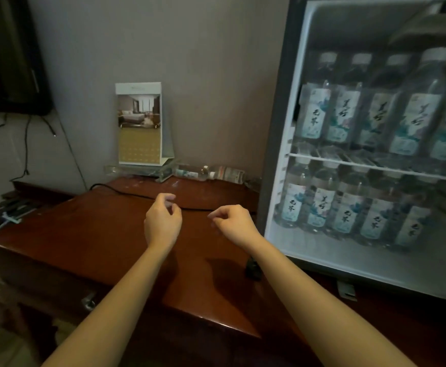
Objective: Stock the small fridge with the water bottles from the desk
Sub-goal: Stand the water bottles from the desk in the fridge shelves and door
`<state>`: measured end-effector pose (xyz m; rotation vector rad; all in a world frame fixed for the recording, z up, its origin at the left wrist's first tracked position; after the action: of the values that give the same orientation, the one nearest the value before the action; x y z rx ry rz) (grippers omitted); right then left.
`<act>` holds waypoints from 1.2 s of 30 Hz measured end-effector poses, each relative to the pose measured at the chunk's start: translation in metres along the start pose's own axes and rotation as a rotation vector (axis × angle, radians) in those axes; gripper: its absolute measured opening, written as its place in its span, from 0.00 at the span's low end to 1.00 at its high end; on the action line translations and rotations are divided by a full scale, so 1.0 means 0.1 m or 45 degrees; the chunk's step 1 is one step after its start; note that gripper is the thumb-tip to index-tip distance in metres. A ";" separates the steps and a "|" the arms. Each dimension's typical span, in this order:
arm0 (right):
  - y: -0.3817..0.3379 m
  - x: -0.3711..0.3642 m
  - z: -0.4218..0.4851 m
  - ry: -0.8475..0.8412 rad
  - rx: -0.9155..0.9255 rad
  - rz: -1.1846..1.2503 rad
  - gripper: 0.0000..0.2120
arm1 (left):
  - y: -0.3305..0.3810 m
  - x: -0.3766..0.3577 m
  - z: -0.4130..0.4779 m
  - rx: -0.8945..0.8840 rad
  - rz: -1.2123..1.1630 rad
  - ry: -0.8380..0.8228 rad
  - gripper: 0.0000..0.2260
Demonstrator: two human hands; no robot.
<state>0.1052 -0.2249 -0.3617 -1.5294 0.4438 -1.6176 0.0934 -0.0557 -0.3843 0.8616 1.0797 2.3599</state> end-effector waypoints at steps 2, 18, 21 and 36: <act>0.07 -0.10 0.14 -0.032 -0.022 -0.043 0.12 | -0.18 -0.05 0.06 0.028 0.028 -0.043 0.09; 0.34 -0.52 1.58 0.229 -0.305 -0.203 0.13 | -0.68 -0.99 1.01 0.140 -0.012 -0.170 0.09; 0.35 -0.59 1.85 0.272 -0.299 -0.222 0.11 | -0.71 -1.11 1.16 0.116 -0.039 -0.151 0.09; 0.74 -0.76 3.11 0.270 -0.290 -0.496 0.23 | -0.83 -1.17 1.23 -0.141 -0.012 0.056 0.08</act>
<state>0.4135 -0.1203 -0.4058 -1.6964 0.4793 -2.1039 0.2701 -0.0072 -0.4288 0.7670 0.9578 2.4161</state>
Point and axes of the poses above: each hand's wrist, its own z-axis towards the middle knuckle, its own x-axis out of the back of the hand, y = z × x, the point moved 3 cm from there along z, towards the middle knuckle, and after that the axes turned 1 degree about -x, right-handed, at the moved point
